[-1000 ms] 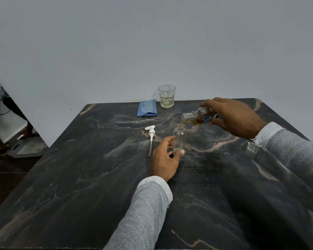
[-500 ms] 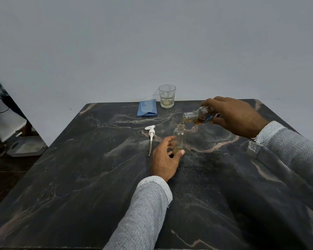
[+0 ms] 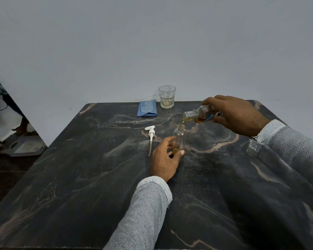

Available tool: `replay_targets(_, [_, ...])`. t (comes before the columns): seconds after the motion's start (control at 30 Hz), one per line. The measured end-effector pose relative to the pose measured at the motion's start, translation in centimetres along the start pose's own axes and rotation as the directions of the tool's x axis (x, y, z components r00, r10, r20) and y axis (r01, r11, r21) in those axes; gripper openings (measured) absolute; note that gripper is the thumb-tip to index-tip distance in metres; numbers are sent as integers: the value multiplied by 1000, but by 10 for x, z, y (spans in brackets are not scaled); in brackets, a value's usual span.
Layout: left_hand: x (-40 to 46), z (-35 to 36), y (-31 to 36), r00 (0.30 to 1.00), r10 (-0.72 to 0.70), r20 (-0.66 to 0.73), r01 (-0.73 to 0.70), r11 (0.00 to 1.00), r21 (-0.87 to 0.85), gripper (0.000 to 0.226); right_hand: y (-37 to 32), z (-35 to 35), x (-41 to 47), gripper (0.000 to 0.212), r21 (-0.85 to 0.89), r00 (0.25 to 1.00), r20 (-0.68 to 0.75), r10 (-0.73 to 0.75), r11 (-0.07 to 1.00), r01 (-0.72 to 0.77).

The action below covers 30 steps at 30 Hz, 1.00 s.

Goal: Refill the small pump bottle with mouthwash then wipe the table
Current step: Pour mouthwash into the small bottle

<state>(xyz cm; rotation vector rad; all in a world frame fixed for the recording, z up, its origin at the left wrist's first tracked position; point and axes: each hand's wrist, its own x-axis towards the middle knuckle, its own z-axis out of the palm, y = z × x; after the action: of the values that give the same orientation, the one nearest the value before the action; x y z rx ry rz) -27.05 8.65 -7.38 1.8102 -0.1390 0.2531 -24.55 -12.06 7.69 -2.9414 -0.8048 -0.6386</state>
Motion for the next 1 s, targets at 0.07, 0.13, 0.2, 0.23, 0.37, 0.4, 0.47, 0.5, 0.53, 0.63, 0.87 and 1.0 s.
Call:
replay_targets(0.07, [1, 0, -1, 1000, -3, 0, 3, 1000, -5, 45, 0, 0, 0, 54, -4, 1000, 2, -2, 1000, 2])
replay_targets(0.13, [1, 1, -1, 1000, -2, 0, 2, 1000, -4, 46, 1, 0, 0, 54, -4, 1000, 3, -2, 1000, 2])
replay_targets(0.2, [1, 1, -1, 1000, 4, -3, -4, 1000, -3, 46, 1, -1, 0, 53, -6, 1000, 3, -1, 1000, 1])
replay_targets(0.23, [1, 1, -2, 1000, 6, -4, -6, 1000, -4, 46, 1, -1, 1, 53, -8, 1000, 2, -1, 1000, 1])
replay_targets(0.37, [2, 1, -2, 1000, 4, -5, -4, 1000, -7, 46, 1, -2, 1, 53, -17, 1000, -2, -9, 1000, 9])
replay_targets(0.4, [2, 1, -2, 1000, 5, -6, -5, 1000, -7, 46, 1, -1, 1, 53, -17, 1000, -4, -10, 1000, 10])
replay_targets(0.47, [2, 1, -3, 1000, 6, -7, -6, 1000, -9, 46, 1, -2, 1, 53, -17, 1000, -6, -10, 1000, 10])
replay_targets(0.5, [2, 1, -3, 1000, 6, -7, -6, 1000, -10, 46, 1, -2, 1, 53, -16, 1000, -4, -10, 1000, 10])
replay_targets(0.53, [2, 1, -3, 1000, 6, -8, -6, 1000, -10, 46, 1, -3, 1, 53, -15, 1000, -2, -11, 1000, 11])
replay_targets(0.63, [3, 1, -3, 1000, 9, -10, -9, 1000, -9, 47, 1, -3, 1, 52, -14, 1000, -5, -13, 1000, 13])
replay_targets(0.87, [3, 2, -4, 1000, 21, -16, -21, 1000, -10, 49, 1, -3, 2, 51, -26, 1000, -6, -14, 1000, 13])
replay_targets(1.0, [3, 2, -5, 1000, 13, -12, -13, 1000, -11, 46, 2, -3, 2, 52, -31, 1000, -4, -17, 999, 17])
